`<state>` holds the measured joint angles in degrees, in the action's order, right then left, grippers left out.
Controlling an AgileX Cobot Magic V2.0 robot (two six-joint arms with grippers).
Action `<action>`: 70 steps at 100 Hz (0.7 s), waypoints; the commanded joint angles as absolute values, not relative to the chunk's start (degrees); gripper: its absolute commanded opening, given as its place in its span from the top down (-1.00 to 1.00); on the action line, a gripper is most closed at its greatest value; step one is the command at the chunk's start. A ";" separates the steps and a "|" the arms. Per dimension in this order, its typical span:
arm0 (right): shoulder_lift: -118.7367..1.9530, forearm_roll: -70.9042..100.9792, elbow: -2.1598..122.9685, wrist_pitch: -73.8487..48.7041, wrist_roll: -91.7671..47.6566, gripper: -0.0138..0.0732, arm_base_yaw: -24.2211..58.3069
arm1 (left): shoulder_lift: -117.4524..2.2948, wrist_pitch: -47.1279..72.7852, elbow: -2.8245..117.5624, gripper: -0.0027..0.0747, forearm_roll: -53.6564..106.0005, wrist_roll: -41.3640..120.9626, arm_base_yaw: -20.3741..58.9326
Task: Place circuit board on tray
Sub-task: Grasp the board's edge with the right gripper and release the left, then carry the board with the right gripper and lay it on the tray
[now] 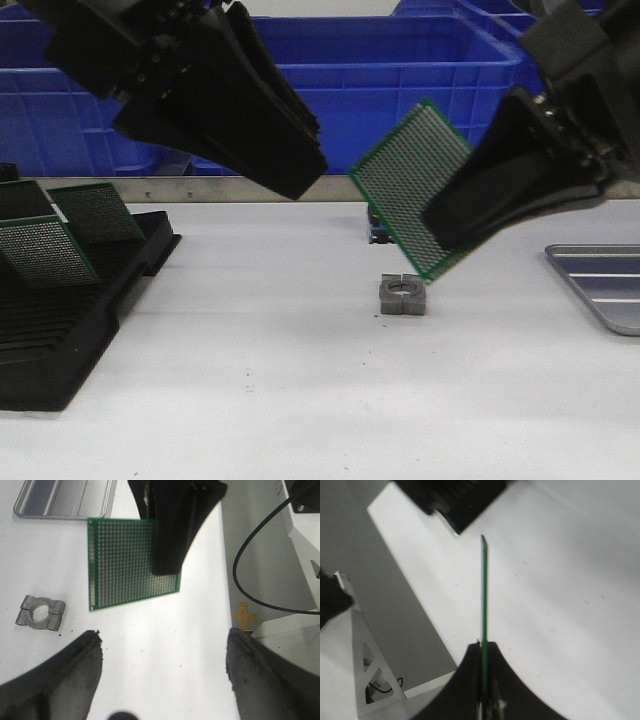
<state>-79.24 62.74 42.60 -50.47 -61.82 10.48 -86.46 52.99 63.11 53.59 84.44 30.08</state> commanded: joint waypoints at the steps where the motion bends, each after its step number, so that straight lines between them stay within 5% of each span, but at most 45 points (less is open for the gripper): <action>1: -78.15 60.35 44.45 -52.50 -55.95 0.83 6.42 | -84.65 51.74 65.04 -0.32 56.42 84.06 30.45; 33: -79.55 59.09 44.45 -42.06 -54.80 0.83 -9.96 | -84.65 51.11 65.04 -0.32 56.42 84.06 30.45; 70: -84.48 59.09 44.82 -22.44 -54.80 0.82 -13.27 | -84.65 51.12 65.04 -0.32 56.42 84.06 30.45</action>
<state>-85.35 57.31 43.05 -25.47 -54.72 -12.94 -86.46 51.42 63.11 53.51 84.44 30.08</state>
